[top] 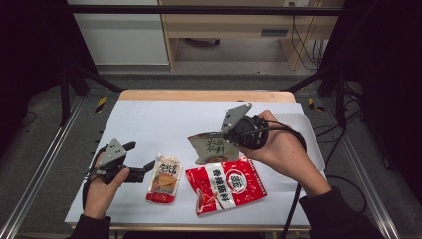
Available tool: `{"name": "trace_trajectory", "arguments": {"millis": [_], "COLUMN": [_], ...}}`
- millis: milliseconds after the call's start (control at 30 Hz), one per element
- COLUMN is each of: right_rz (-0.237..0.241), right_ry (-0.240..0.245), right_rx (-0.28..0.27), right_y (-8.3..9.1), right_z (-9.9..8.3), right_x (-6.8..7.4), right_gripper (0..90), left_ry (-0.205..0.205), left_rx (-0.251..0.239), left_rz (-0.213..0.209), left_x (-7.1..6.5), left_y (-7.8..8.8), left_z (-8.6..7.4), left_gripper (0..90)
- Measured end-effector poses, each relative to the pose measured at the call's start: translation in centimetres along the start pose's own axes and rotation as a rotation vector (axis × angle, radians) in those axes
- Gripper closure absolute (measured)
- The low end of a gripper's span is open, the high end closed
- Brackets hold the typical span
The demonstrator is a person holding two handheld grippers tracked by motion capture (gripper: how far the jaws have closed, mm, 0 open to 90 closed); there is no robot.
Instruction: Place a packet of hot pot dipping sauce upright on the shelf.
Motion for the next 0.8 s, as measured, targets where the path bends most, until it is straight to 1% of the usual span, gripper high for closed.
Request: {"name": "trace_trajectory", "arguments": {"millis": [100, 267, 467, 567, 667, 800], "right_rz": [-0.005, -0.021, -0.035, -0.049, -0.057, -0.074], "right_ry": [-0.006, -0.02, -0.037, -0.054, -0.057, -0.075], "right_rx": [-0.007, -0.015, -0.025, -0.028, -0.033, -0.041], "right_y": [0.5, 1.3, 2.1, 2.7, 3.0, 3.6], "right_z": [-0.3, -1.0, -1.6, -2.2, -2.5, -3.0], "right_x": [-0.3, -0.9, -1.4, -1.9, -2.1, -2.7], "right_gripper": [90.0, 90.0, 90.0, 90.0, 90.0, 90.0], "left_ry": [0.009, 0.024, 0.035, 0.039, 0.039, 0.04], "left_rx": [0.016, 0.028, 0.029, 0.033, 0.036, 0.036], "left_rz": [0.006, 0.012, 0.014, 0.016, 0.017, 0.014], "left_x": [0.3, 0.8, 1.0, 1.2, 1.2, 1.3], "left_y": [-0.2, -0.3, -0.3, -0.4, -0.4, -0.4], "left_z": [-0.9, -1.8, -2.2, -2.4, -2.5, -2.6], "left_gripper": [5.1, 5.1, 5.1, 5.1, 5.1, 5.1]}}
Point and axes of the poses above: each handheld gripper's, and its own axes: y roughly backward along the jaws, z roughly out of its top, x roughly to its left, the point moved 9 cm from there along -y, roughly forward along the jaws, and after that the axes turned 1 degree about -z, right-handed, at the moved point
